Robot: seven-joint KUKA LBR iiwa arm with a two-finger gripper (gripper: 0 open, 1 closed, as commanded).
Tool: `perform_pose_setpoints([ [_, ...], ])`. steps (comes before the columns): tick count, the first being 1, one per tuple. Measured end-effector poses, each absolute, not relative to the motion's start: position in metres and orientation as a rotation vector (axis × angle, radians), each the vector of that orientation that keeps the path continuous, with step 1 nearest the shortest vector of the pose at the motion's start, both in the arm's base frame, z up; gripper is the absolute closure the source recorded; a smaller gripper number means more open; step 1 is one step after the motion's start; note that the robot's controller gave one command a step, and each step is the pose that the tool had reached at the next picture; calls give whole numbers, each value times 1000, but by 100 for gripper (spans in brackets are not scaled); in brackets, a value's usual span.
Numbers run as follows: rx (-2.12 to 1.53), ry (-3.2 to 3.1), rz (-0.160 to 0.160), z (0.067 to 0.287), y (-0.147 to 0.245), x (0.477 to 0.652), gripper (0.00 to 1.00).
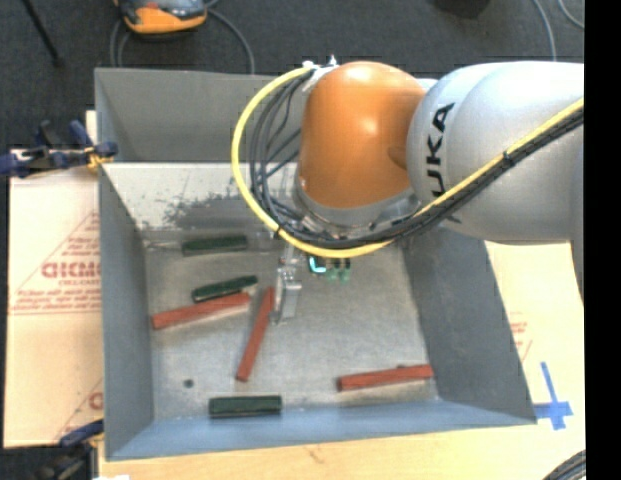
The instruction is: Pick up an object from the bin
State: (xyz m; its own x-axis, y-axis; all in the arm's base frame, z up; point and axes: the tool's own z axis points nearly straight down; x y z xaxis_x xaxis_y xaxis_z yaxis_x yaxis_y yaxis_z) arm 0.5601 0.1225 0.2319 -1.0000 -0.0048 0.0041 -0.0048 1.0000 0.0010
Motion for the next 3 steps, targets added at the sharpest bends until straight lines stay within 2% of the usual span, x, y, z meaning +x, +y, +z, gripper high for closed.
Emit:
perform_pose_setpoints([
  [1, 4, -3146, -3, 236, 122, 562, 0],
  [2, -23, -3152, -5, 190, 114, 563, 0],
  [3, 50, -3152, -1, 134, 122, 619, 0],
])
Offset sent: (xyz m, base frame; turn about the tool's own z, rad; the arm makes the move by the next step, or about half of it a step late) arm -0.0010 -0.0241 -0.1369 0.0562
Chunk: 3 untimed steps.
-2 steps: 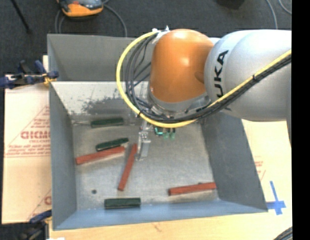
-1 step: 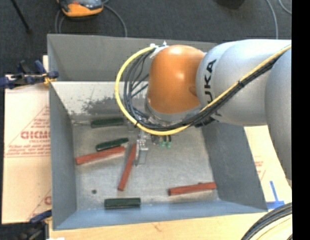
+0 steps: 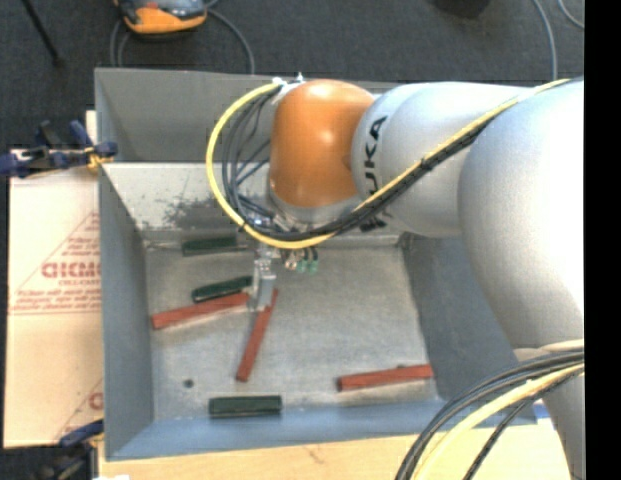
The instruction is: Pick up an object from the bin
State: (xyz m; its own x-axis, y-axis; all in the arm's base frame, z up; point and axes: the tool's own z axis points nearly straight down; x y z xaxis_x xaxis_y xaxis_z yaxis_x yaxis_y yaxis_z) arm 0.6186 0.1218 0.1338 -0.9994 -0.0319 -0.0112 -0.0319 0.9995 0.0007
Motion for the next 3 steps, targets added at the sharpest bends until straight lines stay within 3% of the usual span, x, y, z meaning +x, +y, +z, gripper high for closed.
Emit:
perform_pose_setpoints([
  [1, -138, 3133, -1, 107, 109, 634, 0],
  [2, 224, 3128, 2, 72, 148, 612, 100],
  [3, 227, 3128, 3, 72, 148, 612, 100],
])
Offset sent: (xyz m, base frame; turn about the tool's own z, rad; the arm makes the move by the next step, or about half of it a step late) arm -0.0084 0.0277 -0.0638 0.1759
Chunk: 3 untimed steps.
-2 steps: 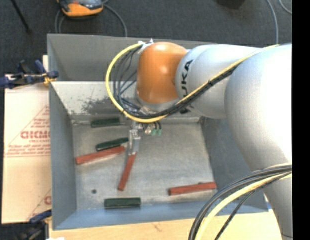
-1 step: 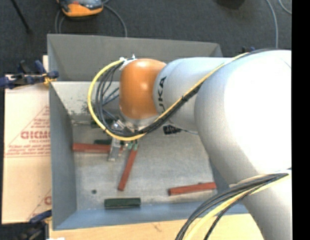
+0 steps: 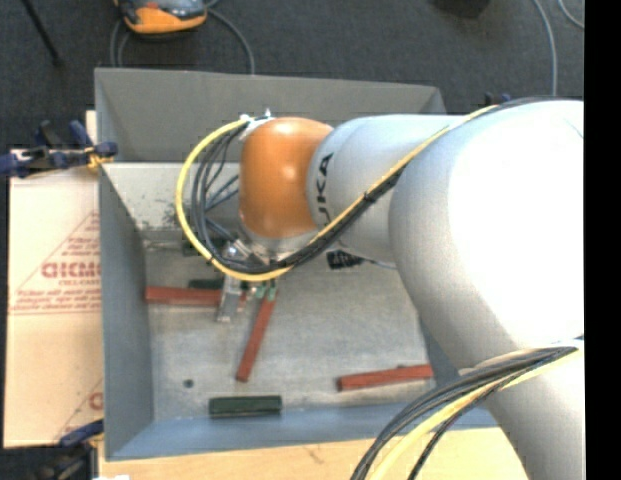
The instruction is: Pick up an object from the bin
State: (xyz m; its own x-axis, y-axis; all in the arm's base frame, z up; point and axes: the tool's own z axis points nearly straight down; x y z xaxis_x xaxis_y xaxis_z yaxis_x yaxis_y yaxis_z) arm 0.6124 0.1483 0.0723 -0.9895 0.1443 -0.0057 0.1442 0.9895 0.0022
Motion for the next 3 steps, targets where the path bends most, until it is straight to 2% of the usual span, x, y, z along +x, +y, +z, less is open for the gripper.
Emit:
perform_pose_setpoints([
  [3, 235, 3127, 4, 72, 148, 613, 100],
])
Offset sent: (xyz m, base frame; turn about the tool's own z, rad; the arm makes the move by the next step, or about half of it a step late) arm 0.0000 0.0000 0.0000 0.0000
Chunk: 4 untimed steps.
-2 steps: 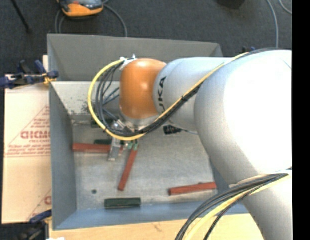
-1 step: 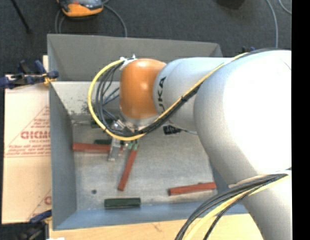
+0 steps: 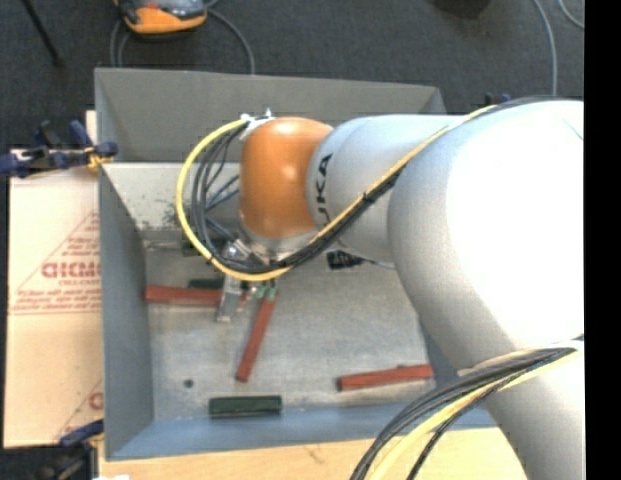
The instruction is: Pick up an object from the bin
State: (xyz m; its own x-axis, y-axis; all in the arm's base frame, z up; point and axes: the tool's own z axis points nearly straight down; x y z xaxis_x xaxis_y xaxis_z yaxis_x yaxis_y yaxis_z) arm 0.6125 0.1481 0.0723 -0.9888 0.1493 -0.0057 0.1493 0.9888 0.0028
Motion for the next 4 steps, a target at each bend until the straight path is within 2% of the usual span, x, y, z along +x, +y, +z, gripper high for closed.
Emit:
perform_pose_setpoints([
  [3, 239, 3127, 4, 72, 148, 612, 100],
  [4, 239, 3127, 4, 72, 148, 612, 0],
])
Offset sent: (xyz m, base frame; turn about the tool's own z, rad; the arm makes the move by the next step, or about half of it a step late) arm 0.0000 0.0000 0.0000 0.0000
